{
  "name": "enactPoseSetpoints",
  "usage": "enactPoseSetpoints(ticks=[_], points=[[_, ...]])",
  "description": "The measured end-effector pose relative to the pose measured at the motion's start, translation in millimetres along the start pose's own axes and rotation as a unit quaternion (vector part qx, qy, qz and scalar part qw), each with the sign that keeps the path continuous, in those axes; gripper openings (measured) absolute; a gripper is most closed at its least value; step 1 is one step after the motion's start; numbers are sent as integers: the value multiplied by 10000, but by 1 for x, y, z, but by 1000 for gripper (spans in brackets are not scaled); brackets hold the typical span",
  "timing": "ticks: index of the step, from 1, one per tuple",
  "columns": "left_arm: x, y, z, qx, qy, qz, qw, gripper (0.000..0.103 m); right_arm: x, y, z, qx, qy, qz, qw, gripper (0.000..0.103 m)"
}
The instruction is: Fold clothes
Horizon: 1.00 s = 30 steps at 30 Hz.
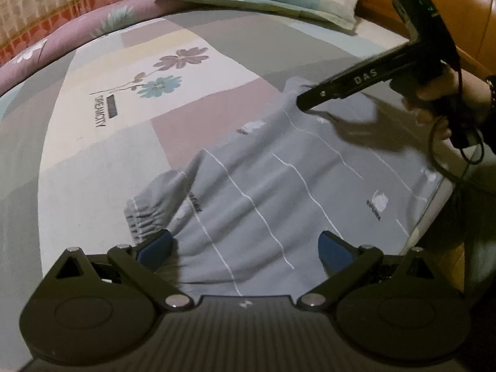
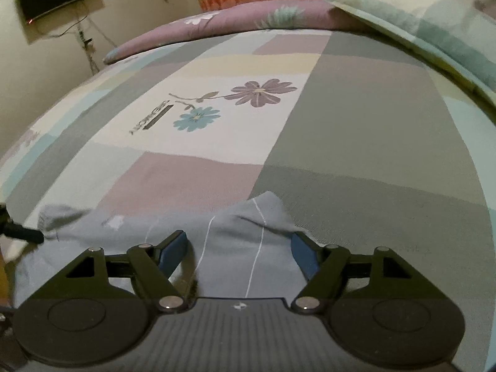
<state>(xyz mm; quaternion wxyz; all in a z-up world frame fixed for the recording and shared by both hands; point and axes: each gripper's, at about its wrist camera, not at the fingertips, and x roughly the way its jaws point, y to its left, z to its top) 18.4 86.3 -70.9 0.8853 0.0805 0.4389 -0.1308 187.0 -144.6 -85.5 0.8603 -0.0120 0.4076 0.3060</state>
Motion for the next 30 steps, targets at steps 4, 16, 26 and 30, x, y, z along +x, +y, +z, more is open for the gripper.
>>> enactPoseSetpoints(ticks=[4, 16, 26, 30], points=[[-17, 14, 4, -269, -265, -65, 9993, 100, -31, -1, -4, -10, -203, -115, 9997, 81], [-25, 71, -28, -1627, 27, -300, 9862, 100, -78, -49, -70, 1513, 107, 310, 9879, 93], [11, 106, -31, -3013, 262, -1625, 9392, 101, -61, -74, -71, 2440, 143, 1391, 9596, 103], [29, 116, -16, -3143, 424, -1964, 9278, 102, -41, -86, -60, 2779, 260, 1823, 9428, 103]])
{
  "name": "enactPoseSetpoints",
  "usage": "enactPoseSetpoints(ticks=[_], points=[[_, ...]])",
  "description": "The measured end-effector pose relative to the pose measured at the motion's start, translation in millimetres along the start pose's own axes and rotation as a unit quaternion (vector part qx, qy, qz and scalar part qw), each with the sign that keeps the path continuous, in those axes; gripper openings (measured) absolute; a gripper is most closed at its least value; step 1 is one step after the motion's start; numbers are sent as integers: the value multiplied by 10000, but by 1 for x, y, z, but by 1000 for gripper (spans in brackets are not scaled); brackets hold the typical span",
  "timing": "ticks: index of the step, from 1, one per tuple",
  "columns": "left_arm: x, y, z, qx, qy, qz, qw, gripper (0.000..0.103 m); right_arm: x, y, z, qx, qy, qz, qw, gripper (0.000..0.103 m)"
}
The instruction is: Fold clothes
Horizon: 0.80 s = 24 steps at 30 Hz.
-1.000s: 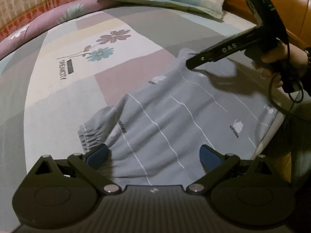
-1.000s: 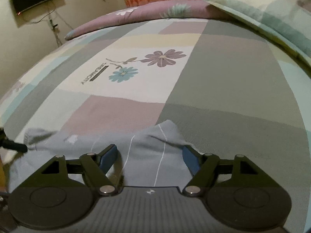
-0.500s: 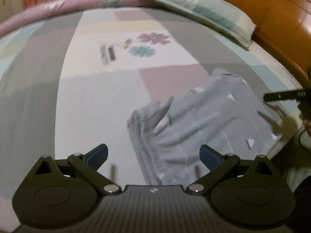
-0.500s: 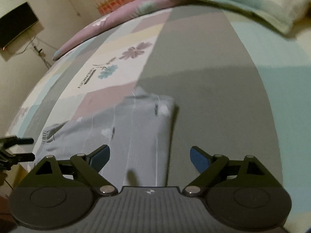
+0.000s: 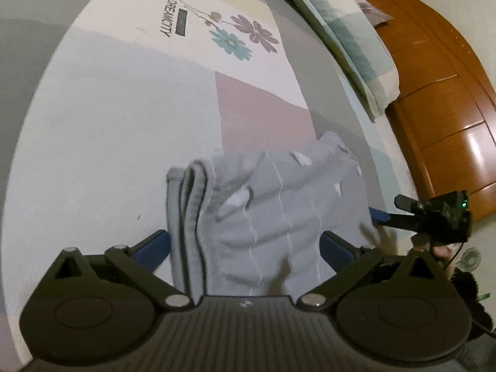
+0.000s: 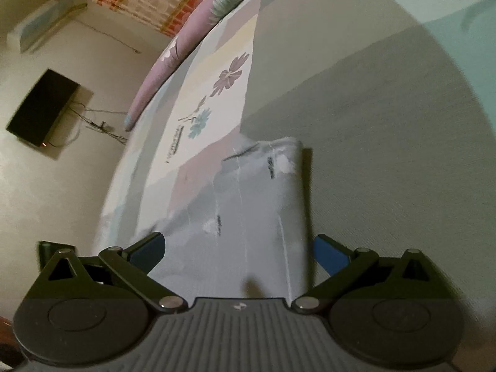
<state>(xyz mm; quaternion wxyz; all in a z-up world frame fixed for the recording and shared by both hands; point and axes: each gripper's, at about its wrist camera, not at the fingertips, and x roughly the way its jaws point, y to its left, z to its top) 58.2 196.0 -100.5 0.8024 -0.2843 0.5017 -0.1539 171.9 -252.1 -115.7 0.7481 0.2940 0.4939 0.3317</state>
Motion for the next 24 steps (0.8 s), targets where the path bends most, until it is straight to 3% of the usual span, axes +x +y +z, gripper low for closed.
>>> enactPoseSetpoints(ticks=[7, 14, 19, 24], points=[[8, 12, 13, -518, 355, -460, 9970, 102, 21, -2, 21, 225, 94, 221, 9995, 103], [5, 35, -8, -1255, 765, -1222, 9816, 102, 10, -1, 0, 205, 465, 372, 9980, 103], [13, 36, 3, -1380, 786, -1341, 9782, 102, 10, -4, -4, 302, 504, 529, 9969, 103], [26, 28, 22, -1227, 701, -1313, 9812, 102, 30, 1, 12, 213, 584, 518, 9967, 103]])
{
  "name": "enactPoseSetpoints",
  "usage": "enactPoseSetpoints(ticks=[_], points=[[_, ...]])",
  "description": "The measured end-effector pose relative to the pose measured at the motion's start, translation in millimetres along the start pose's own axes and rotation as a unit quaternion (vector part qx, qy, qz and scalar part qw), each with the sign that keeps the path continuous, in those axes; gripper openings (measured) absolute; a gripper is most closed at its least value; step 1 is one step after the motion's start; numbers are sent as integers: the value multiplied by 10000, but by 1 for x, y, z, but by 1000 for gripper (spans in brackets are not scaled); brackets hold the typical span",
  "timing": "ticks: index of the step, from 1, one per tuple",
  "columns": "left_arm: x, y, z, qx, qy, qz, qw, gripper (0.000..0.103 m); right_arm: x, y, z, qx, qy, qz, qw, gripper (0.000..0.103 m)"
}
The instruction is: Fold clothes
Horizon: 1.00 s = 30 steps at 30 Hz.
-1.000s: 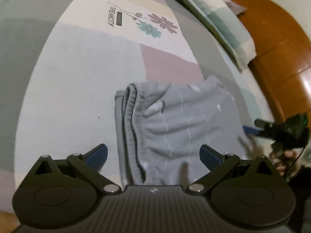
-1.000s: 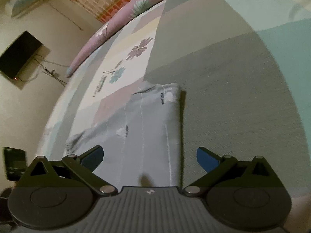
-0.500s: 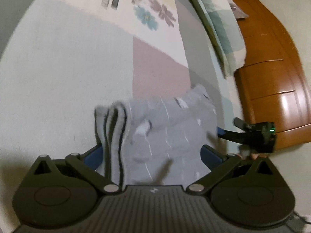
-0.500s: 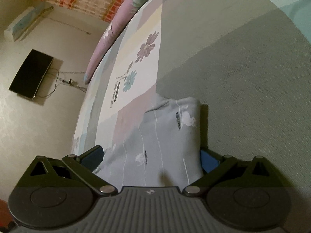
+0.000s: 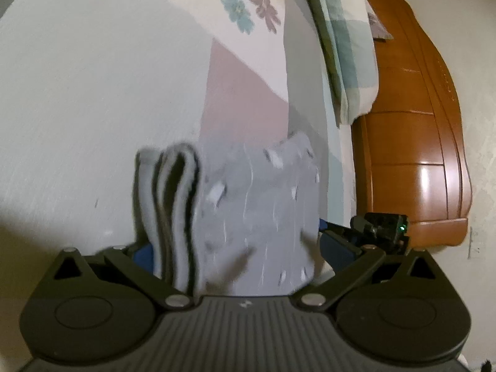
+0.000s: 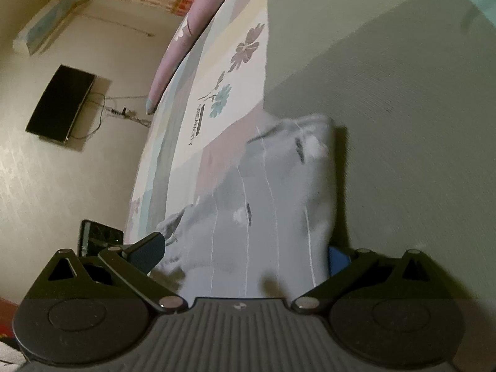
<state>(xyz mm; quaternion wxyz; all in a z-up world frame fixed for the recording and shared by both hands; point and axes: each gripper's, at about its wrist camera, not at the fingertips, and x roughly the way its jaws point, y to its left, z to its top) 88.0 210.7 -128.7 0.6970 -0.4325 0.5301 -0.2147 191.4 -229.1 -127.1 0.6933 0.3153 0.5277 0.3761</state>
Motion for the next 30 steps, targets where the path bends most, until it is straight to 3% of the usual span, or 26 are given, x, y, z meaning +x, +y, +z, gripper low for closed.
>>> enactPoseSetpoints(ticks=[4, 10, 18, 25, 30], points=[[1, 2, 0, -19, 30, -103, 9999, 102, 6, 1, 7, -3, 52, 35, 10000, 103], [-13, 16, -26, -12, 83, -404, 9991, 102, -9, -6, -12, -20, 190, 339, 9992, 103], [0, -1, -8, 215, -36, -147, 9997, 102, 9, 0, 0, -17, 187, 232, 9996, 103], [-4, 5, -16, 137, -26, -283, 9995, 102, 2, 1, -16, -176, 410, 338, 9984, 103], [4, -3, -6, 161, 29, -161, 9997, 102, 10, 2, -8, -84, 374, 366, 9986, 103]])
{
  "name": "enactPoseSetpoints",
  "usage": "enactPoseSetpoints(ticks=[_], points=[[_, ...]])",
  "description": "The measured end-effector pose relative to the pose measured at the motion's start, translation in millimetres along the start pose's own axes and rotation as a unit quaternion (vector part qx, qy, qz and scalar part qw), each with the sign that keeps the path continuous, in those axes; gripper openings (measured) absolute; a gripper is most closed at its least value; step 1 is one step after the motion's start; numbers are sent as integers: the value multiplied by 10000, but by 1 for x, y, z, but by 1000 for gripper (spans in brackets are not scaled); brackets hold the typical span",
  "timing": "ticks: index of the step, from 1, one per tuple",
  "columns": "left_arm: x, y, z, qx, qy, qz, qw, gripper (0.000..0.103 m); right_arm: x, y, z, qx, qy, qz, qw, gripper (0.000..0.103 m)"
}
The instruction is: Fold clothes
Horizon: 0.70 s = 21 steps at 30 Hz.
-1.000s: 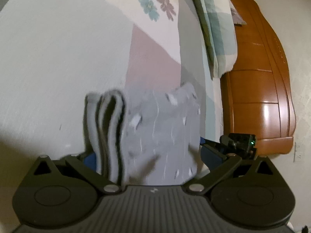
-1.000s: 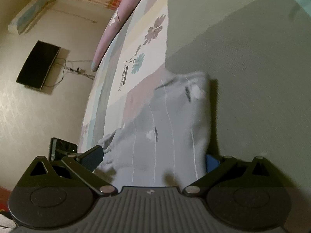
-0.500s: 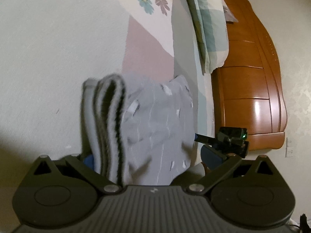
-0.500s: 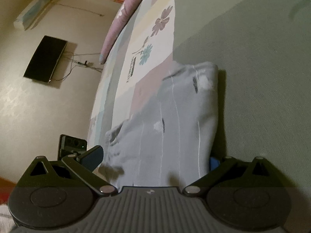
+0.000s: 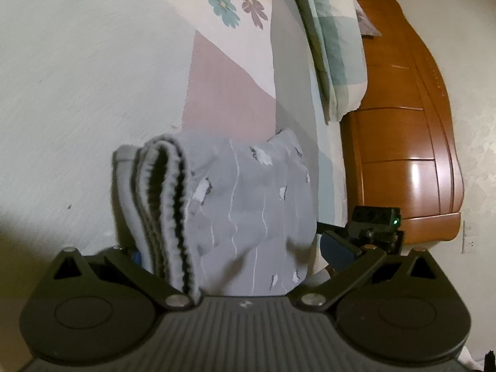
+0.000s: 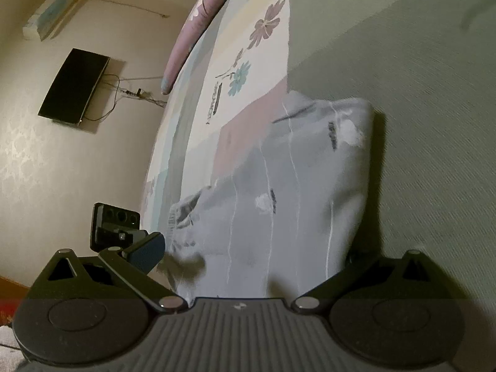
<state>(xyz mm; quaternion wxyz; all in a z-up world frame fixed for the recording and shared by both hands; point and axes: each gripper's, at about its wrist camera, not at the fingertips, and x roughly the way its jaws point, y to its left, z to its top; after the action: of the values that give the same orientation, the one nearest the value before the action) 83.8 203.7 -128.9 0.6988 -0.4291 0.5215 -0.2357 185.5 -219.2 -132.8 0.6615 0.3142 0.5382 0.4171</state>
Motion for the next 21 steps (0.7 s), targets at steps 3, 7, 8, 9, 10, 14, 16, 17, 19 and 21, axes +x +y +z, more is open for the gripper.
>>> enactPoseSetpoints(ticks=[3, 7, 8, 9, 10, 14, 16, 17, 19, 21], points=[[-1, 0, -2, 26, -25, -17, 10000, 102, 1, 2, -2, -67, -16, -2, 10000, 103], [-1, 1, -4, 9, -116, -14, 9999, 102, 2, 0, -2, -67, -140, 122, 9998, 103], [-1, 1, -4, -3, -128, -9, 9999, 102, 3, 0, -1, -36, -176, 141, 9997, 103], [-1, 1, -4, -14, -135, 6, 9999, 102, 4, 0, 0, 8, -216, 136, 9997, 103], [-1, -1, -5, -24, -136, 33, 9999, 102, 6, 1, 0, 53, -238, 106, 9996, 103], [-2, -4, -10, -11, -103, 16, 9999, 102, 9, 8, -5, 90, 3, 208, 9997, 103], [-1, -2, -11, 22, -126, 1, 9999, 102, 11, 8, -8, 33, -18, 187, 9998, 103], [-1, -2, -10, -34, -154, -14, 9999, 102, 13, 7, -8, 25, -50, 164, 9998, 103], [-1, -5, -10, -76, -170, 22, 9998, 102, 13, 10, -6, 85, -61, 172, 9998, 103], [-3, -11, -11, 10, -179, 20, 9998, 102, 11, 12, -6, 103, -23, 218, 9997, 103]])
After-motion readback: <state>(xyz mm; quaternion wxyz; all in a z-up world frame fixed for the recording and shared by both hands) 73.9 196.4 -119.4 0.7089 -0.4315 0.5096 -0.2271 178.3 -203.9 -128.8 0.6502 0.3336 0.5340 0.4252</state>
